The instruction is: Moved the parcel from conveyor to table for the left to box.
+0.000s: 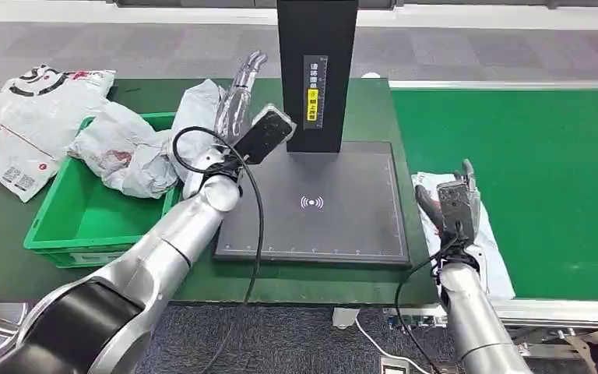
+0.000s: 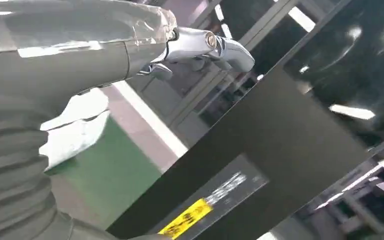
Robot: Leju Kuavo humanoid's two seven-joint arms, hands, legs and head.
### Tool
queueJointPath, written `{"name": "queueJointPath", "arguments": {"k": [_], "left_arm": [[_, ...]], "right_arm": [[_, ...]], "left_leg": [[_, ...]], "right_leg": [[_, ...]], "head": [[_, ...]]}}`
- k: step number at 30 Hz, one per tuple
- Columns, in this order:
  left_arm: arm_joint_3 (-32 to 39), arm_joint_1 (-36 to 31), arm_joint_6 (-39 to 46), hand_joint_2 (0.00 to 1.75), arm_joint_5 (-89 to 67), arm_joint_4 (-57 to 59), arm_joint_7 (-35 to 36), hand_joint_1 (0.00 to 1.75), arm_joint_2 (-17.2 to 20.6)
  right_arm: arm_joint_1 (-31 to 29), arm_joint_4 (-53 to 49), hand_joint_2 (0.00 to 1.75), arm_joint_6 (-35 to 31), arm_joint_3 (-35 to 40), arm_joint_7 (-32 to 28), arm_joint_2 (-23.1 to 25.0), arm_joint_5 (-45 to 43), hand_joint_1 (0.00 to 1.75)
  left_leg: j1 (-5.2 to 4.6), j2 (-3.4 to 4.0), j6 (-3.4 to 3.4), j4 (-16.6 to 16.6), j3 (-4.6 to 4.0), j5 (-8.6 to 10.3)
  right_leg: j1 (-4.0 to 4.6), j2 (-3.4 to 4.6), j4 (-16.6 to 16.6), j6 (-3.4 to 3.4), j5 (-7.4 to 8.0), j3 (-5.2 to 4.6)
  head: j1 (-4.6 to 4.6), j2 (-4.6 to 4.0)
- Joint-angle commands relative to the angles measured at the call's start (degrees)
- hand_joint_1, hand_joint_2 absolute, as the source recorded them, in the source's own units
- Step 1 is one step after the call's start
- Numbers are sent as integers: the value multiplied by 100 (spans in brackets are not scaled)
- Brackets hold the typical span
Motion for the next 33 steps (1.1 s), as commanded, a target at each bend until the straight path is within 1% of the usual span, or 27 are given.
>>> {"name": "queueJointPath", "arguments": {"k": [1, 2, 7, 15, 16, 20, 21, 23, 24, 27, 28, 29, 30, 31, 32, 33], "left_arm": [[-280, -194, -129, 175, -12, 820, 182, 0, 123], [-280, -194, -129, 175, -12, 820, 182, 0, 123], [-281, -200, -128, 175, -13, 817, 184, 0, 115], [-281, -200, -128, 175, -13, 817, 184, 0, 115], [-232, -198, -237, 175, 54, 830, 216, 0, 94], [-6, -18, -753, 175, 452, 874, 115, 0, 58], [79, 12, -937, 175, 604, 902, 114, 0, 43], [384, 124, -1726, 175, 1148, 938, 81, 0, 22], [601, 182, -2254, 175, 1512, 972, 117, 0, 26], [703, 336, -2905, 175, 1896, 1132, 154, 0, 72], [775, 431, -3506, 175, 2119, 1190, 217, 0, 70], [792, 549, -5049, 0, 2430, 1341, 760, 0, 32], [538, 706, -4927, 0, 2203, 1310, 532, 0, -35], [467, 746, -4898, 175, 2165, 1389, 464, 0, -111], [418, 747, -4874, 175, 2154, 1422, 432, 0, -164], [421, 717, -4943, 175, 2211, 1451, 482, 0, -179]], "right_arm": [[-289, 469, 175, 26, -167, 94, 177, 105, 0], [-289, 469, 175, 26, -167, 94, 177, 105, 0], [-284, 472, 175, 31, -169, 94, 170, 104, 0], [-284, 472, 175, 31, -169, 94, 170, 104, 0], [-276, 466, 175, 31, -198, 102, 179, 97, 0], [-166, 376, 175, 34, -274, 224, 184, 226, 0], [-114, 317, 175, 37, -292, 245, 167, 259, 0], [-1, 228, 175, -29, -318, 255, 118, 394, 0], [7, 258, 175, -55, -326, 272, 118, 474, 0], [-133, 477, 175, -159, -394, 258, 169, 629, 0], [-206, 568, 175, -188, -391, 307, 183, 714, 0], [-307, 878, 175, -1338, -204, 1132, 58, 1812, 0], [-289, 941, 175, -1343, -343, 1179, -17, 1851, 0], [-274, 1040, 175, -1433, -406, 1233, -108, 2006, 0], [-241, 1075, 175, -1391, -535, 1209, -141, 2025, 0], [-200, 1116, 175, -1497, -639, 1231, -165, 2191, 0]], "left_leg": [[-1, 8, 0, -3, 12, -4], [3, 12, -1, -10, 22, -5], [2, 2, 0, -4, 13, -4], [4, 4, 0, -4, 14, -3], [1, 4, 1, -2, 10, -3], [-1, 3, 2, -4, 9, -1], [3, 5, 1, -10, 21, -3], [2, 1, 1, -11, 22, -3], [4, -1, 1, -10, 20, -3], [4, 8, 0, -17, 33, -5], [1, 8, 1, -13, 25, -5], [-1, 15, 1, -12, 25, -5], [1, 18, 1, -17, 32, -6], [0, 11, 3, -15, 27, -4], [-2, -5, 4, -12, 22, -2], [0, -18, 5, -21, 32, 0]], "right_leg": [[-1, 16, -3, -2, 0, 8], [2, 25, -12, -3, 2, 19], [1, 11, -5, -2, -2, 13], [3, 14, -8, -2, 0, 13], [0, 12, -4, -2, -1, 10], [-2, 8, -4, 0, 0, 9], [1, 15, -13, -2, 1, 20], [1, 12, -13, -2, -1, 22], [2, 8, -13, -2, -2, 22], [2, 19, -20, -2, 0, 30], [-1, 18, -14, -2, -1, 23], [-2, 24, -12, -1, 0, 19], [-1, 31, -18, -2, 2, 26], [-2, 22, -15, 0, 1, 22], [-3, 2, -12, 2, -4, 22], [-2, -8, -24, 3, -5, 37]], "head": [[0, 2], [0, 0], [0, 0], [0, 0], [0, 2], [0, 0], [0, 0], [0, 0], [0, 2], [0, 2], [0, 0], [0, 0], [0, 0], [0, 2], [0, 2], [0, 2]]}}
